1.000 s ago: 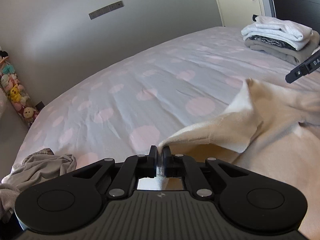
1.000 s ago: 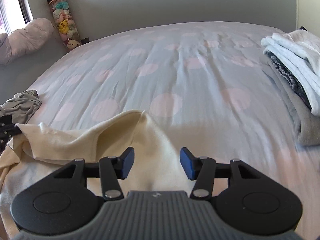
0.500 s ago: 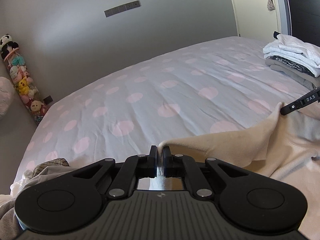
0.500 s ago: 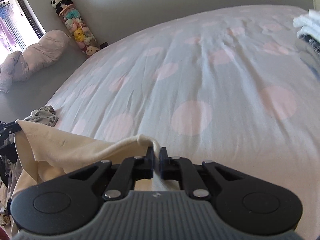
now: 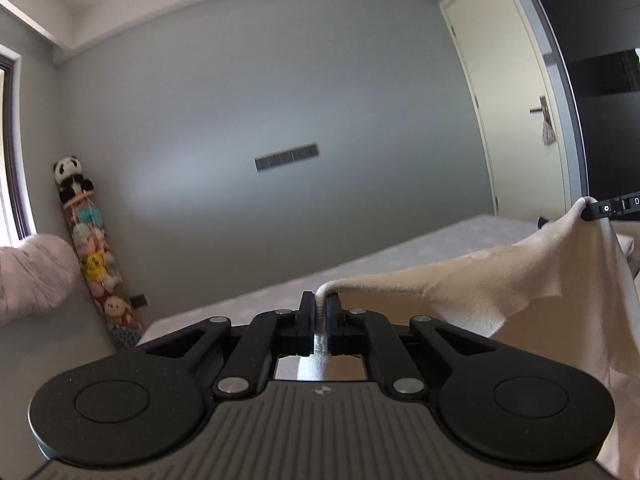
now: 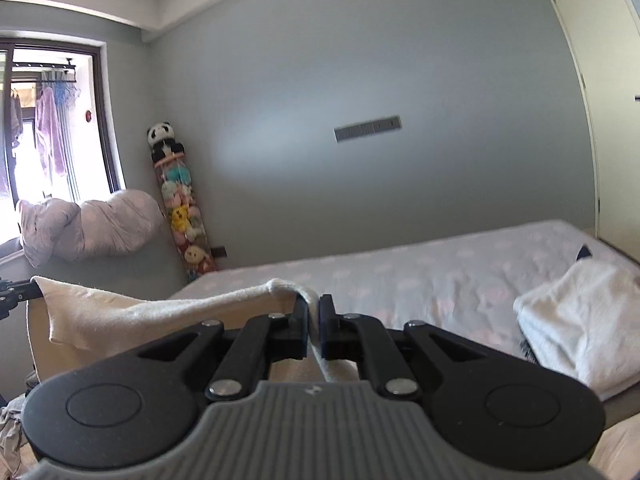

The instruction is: Fold clothes

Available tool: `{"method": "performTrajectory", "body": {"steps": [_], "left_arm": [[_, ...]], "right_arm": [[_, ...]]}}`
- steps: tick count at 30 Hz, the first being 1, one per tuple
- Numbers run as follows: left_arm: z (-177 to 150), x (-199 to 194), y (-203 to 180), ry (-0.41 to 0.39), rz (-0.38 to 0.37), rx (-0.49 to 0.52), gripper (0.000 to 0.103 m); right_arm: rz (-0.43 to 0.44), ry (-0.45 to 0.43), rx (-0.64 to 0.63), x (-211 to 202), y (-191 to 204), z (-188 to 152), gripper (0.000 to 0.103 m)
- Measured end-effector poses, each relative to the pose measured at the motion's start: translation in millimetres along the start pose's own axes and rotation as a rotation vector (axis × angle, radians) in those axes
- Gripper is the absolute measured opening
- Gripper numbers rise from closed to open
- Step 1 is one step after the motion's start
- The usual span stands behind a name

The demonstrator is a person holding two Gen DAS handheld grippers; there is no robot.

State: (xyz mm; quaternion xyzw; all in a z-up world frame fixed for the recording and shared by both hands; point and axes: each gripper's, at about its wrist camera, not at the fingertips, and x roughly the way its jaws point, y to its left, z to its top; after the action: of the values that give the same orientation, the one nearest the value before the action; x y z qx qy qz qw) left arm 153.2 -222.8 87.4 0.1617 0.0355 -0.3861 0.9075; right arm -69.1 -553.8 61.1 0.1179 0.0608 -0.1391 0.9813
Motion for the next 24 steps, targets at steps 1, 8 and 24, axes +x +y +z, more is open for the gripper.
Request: {"method": "performTrajectory", "body": {"steps": [1, 8, 24], "left_arm": [[10.2, -15.7, -0.4, -0.033, 0.007, 0.0, 0.003], [64.9, -108.3, -6.7, -0.245, 0.028, 0.001, 0.003], [77.4, -117.5, -13.6, -0.268, -0.047, -0.011, 0.003]], "right_arm": [[0.004, -0.024, -0.013, -15.7, 6.9, 10.3, 0.007], [0.016, -0.201, -0.103, -115.3, 47.8, 65.0, 0.007], [-0.059, -0.245, -0.146, -144.7, 60.5, 63.3, 0.007]]}}
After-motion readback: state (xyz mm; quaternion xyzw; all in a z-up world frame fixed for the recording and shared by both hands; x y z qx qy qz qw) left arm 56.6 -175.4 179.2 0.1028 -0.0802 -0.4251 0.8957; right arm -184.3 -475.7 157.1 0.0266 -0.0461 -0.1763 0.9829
